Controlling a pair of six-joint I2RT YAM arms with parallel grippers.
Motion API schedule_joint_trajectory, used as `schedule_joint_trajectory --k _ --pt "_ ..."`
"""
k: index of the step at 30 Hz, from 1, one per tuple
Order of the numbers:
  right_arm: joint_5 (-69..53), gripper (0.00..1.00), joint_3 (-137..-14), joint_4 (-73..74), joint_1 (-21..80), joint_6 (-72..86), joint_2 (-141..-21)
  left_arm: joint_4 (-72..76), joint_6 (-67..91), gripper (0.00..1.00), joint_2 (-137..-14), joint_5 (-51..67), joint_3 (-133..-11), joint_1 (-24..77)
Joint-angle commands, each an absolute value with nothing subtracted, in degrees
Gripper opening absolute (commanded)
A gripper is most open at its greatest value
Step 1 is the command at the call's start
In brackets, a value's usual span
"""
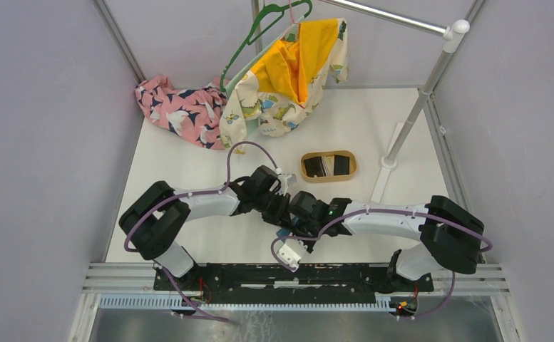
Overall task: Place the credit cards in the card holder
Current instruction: Close the card holder at the center of the board, then reset both arms
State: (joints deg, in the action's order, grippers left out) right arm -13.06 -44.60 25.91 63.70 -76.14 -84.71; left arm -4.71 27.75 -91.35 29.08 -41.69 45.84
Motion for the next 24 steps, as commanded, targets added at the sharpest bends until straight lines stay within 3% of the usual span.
schedule_joint_trajectory --k 1,7,11,16,23,24 --pt "-17.49 0.00 -39.69 36.31 65.13 -72.72 -88.42 -4.95 28.90 0.17 -93.00 28.29 -42.96 47.43" --pt "-16.76 0.03 -40.25 34.09 64.63 -69.53 -88.87 -5.00 29.05 0.17 -93.31 28.11 -43.74 48.16" --pt "-20.59 0.34 -45.94 35.09 60.94 -67.43 -87.08 -5.01 29.53 0.22 -89.68 25.11 -42.85 48.03" --pt "-23.93 0.54 -50.28 36.83 56.81 -67.36 -81.86 -7.05 29.97 0.31 -82.68 17.72 -42.55 47.19" --pt "-27.47 0.78 -47.60 37.24 48.11 -67.33 -69.65 -8.06 28.94 0.34 -70.61 7.66 -41.93 46.89" --pt "-28.16 0.85 -47.23 36.74 45.52 -66.12 -67.42 -8.18 28.58 0.35 -68.39 6.16 -42.03 46.91"
